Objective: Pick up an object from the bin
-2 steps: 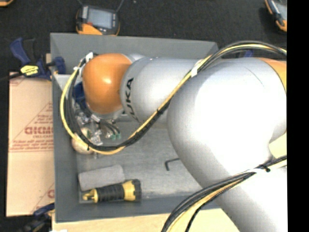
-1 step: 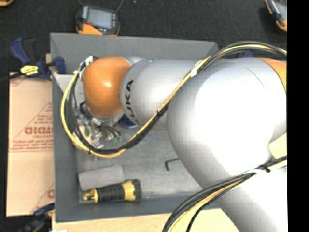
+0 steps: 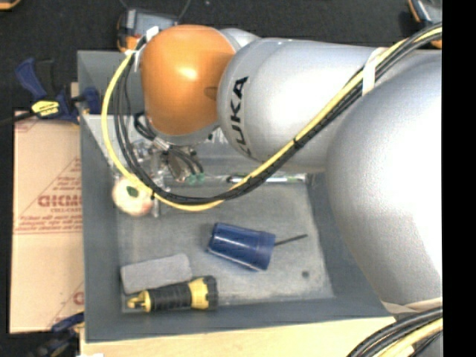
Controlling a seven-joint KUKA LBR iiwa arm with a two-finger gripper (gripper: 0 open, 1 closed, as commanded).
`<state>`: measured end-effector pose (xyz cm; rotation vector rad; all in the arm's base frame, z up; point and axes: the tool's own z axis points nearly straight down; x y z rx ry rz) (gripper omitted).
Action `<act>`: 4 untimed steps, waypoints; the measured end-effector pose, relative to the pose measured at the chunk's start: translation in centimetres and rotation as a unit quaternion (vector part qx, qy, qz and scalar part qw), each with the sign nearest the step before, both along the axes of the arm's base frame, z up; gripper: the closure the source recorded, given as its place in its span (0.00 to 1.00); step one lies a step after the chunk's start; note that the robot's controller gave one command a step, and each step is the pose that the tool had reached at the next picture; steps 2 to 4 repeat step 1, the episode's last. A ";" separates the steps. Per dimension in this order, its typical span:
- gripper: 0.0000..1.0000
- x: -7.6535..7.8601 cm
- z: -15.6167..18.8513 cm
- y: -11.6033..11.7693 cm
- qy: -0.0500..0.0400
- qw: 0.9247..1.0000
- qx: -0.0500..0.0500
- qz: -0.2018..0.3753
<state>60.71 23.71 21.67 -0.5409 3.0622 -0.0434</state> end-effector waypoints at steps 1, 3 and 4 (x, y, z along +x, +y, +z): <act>1.00 -0.1 -0.2 0.0 0.001 1.000 0.000 0.000; 1.00 -0.1 -0.2 0.0 0.001 1.000 0.000 0.000; 1.00 -0.1 -0.2 0.0 0.001 1.000 0.000 0.000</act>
Offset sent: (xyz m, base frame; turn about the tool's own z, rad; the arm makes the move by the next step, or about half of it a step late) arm -0.0183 -0.0414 -0.1467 -0.1183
